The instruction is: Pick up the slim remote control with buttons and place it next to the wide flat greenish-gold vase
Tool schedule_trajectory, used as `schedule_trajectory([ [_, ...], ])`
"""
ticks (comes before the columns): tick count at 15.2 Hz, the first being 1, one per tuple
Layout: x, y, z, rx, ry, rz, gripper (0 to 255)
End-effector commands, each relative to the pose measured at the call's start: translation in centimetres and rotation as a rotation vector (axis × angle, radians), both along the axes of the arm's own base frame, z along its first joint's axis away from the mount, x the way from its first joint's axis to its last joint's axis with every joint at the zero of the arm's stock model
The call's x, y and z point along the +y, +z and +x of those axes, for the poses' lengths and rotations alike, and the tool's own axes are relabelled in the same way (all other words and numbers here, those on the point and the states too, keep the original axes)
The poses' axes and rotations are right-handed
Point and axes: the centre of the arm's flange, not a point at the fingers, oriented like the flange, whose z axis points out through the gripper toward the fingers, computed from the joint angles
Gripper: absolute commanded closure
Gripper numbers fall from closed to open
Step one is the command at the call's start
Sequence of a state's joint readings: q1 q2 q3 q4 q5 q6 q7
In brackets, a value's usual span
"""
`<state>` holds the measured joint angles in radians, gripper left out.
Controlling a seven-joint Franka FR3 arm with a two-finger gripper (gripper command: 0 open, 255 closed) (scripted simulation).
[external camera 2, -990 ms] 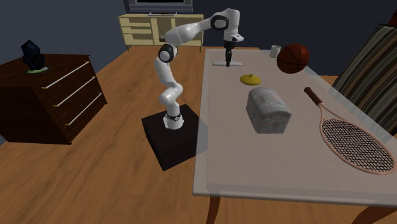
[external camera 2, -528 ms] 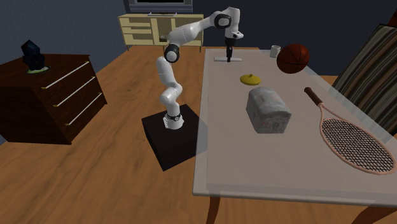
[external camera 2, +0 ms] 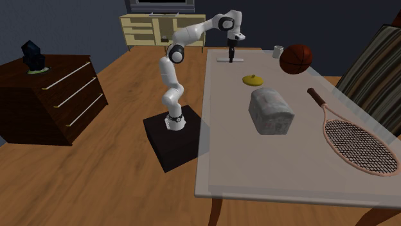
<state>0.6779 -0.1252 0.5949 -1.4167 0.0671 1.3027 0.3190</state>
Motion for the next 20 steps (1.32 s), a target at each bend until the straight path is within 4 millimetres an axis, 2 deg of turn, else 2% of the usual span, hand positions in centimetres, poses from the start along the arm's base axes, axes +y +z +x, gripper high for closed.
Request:
schedule_trajectory([
  [1,0.0,-1.0,0.0,0.000,0.000,0.001,255],
  [20,0.0,-10.8,0.0,0.000,0.000,0.001,255],
])
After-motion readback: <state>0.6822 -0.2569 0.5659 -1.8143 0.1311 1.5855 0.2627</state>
